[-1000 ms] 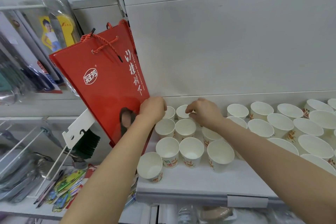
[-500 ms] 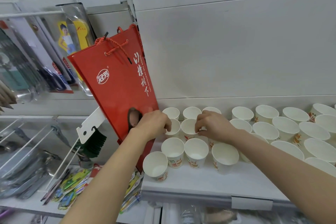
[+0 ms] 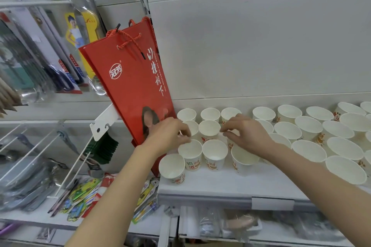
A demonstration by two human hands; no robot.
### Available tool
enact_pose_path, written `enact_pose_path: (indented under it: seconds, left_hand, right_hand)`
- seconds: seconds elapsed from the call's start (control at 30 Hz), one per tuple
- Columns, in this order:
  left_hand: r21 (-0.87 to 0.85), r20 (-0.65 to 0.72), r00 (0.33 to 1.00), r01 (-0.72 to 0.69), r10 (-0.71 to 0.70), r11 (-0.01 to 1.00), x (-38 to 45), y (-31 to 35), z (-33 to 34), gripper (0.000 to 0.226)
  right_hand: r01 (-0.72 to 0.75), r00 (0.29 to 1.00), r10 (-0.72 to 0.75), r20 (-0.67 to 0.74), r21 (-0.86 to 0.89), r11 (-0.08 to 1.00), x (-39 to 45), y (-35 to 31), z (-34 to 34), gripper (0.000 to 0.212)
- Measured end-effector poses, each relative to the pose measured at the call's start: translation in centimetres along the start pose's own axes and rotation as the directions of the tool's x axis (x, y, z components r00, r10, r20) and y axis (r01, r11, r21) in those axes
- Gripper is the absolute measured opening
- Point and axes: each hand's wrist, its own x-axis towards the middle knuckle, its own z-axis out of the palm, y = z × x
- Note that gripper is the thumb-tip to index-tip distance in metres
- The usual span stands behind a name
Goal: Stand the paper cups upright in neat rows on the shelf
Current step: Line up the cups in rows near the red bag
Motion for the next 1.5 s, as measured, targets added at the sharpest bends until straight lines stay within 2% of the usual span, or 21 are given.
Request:
enact_pose_path:
  seconds: [0.07,0.17,0.23,0.33,0.5,0.63,0.7,0.77,0.87,0.97,1.03,1.17,1.27,1.37,1.5]
  left_hand:
    - [-0.007,-0.017,1.0,-0.011,0.011,1.0,-2.0,1.3,0.6,0.025]
    - [0.05,0.022,0.999,-0.029,0.028,0.998,-3.4,2.6,2.4,0.035]
    - [0.15,0.034,0.999,-0.021,0.016,0.988,-3.3,3.0,3.3,0.029]
    - [0.253,0.007,1.0,-0.012,0.011,0.967,-3.0,3.3,3.8,0.012]
    - [0.337,-0.015,1.0,0.003,0.003,0.942,-3.3,3.4,3.1,0.008]
    - [0.278,-0.012,1.0,0.024,-0.021,0.96,-4.0,3.5,3.0,0.012]
    - [0.182,-0.053,0.998,0.048,-0.039,0.982,-4.9,3.4,2.7,0.028]
    - [0.071,-0.154,0.983,0.107,-0.095,0.992,-6.5,3.1,2.2,0.041]
    - [-0.006,-0.274,0.943,0.193,-0.187,0.981,-9.6,2.3,2.0,0.038]
    - [0.005,-0.213,0.946,0.251,-0.244,0.968,-11.6,1.5,2.6,0.038]
    - [0.05,-0.175,0.958,0.238,-0.226,0.97,-11.9,1.2,3.0,0.033]
    - [0.144,-0.181,0.971,0.181,-0.154,0.973,-11.7,0.6,3.1,0.007]
    - [0.152,-0.188,0.98,0.101,-0.071,0.983,-11.9,0.3,3.1,0.009]
    - [0.111,-0.162,0.987,0.003,0.015,0.994,-12.0,0.4,3.4,0.012]
    - [0.072,-0.168,0.985,-0.024,0.036,0.997,-11.4,0.3,4.1,0.014]
  right_hand:
    - [0.027,1.0,-0.027,-0.011,0.041,0.999,-1.9,-0.6,-0.3,0.005]
    - [0.076,0.994,-0.076,0.079,-0.002,0.997,-3.6,-1.5,0.1,0.021]
    - [0.096,0.99,-0.088,0.115,-0.064,0.993,-3.8,-2.0,0.6,0.026]
    - [0.117,0.987,-0.106,0.119,-0.097,0.988,-3.6,-2.6,1.2,0.019]
    - [0.093,0.994,-0.086,0.067,-0.116,0.989,-3.4,-3.5,2.3,0.015]
    - [0.101,0.995,-0.097,0.036,-0.139,0.985,-3.3,-3.8,2.7,0.018]
    - [0.102,0.994,-0.098,0.038,-0.135,0.985,-3.5,-3.7,2.7,0.02]
    - [0.077,0.997,-0.077,0.006,-0.114,0.99,-4.1,-3.6,2.2,0.026]
    - [0.012,0.99,-0.028,-0.139,-0.115,0.993,-5.9,-3.2,0.6,0.026]
    - [-0.096,0.964,0.06,-0.258,-0.128,0.987,-8.5,-2.4,-0.8,0.023]
    - [-0.135,0.969,0.1,-0.226,-0.147,0.98,-9.8,-1.9,-1.0,0.026]
    - [-0.128,0.986,0.102,-0.132,-0.209,0.969,-10.4,-1.8,-0.9,0.023]
    - [-0.149,0.984,0.126,-0.125,-0.197,0.969,-10.4,-2.3,-1.6,0.018]
    - [-0.063,0.996,0.056,-0.065,-0.116,0.991,-10.4,-3.7,-1.6,0.017]
    - [0.028,1.0,-0.028,0.006,-0.009,1.0,-9.7,-6.1,-0.2,0.014]
